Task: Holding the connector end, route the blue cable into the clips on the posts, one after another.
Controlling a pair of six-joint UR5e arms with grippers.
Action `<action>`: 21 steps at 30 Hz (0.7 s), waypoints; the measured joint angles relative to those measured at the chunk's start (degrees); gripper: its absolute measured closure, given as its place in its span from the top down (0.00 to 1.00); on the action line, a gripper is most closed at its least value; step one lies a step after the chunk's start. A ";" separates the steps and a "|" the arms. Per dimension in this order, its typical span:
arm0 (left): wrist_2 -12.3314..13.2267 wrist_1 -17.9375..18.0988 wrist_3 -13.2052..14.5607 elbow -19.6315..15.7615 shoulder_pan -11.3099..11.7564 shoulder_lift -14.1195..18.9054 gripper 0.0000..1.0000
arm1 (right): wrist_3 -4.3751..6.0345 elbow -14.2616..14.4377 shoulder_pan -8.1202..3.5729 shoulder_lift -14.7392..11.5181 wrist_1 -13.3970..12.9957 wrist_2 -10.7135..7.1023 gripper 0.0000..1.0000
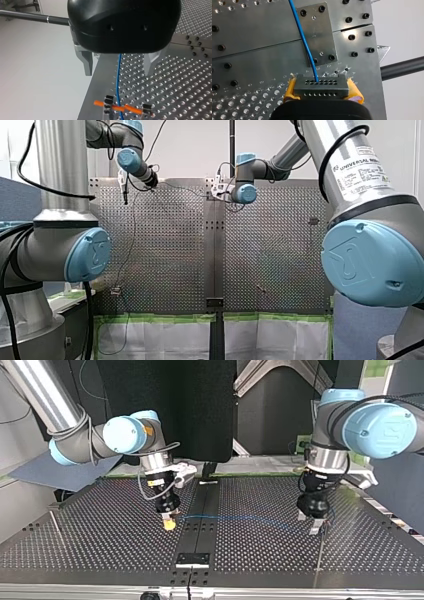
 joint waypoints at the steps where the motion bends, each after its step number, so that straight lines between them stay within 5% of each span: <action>1: 0.04 0.15 0.01 0.16 -0.03 -0.25 1.00 | 0.01 0.00 0.00 0.00 0.00 0.01 0.00; 21: -0.86 3.53 1.63 4.61 -1.61 -6.72 1.00 | -0.14 -0.01 0.01 0.04 -0.01 -0.03 0.00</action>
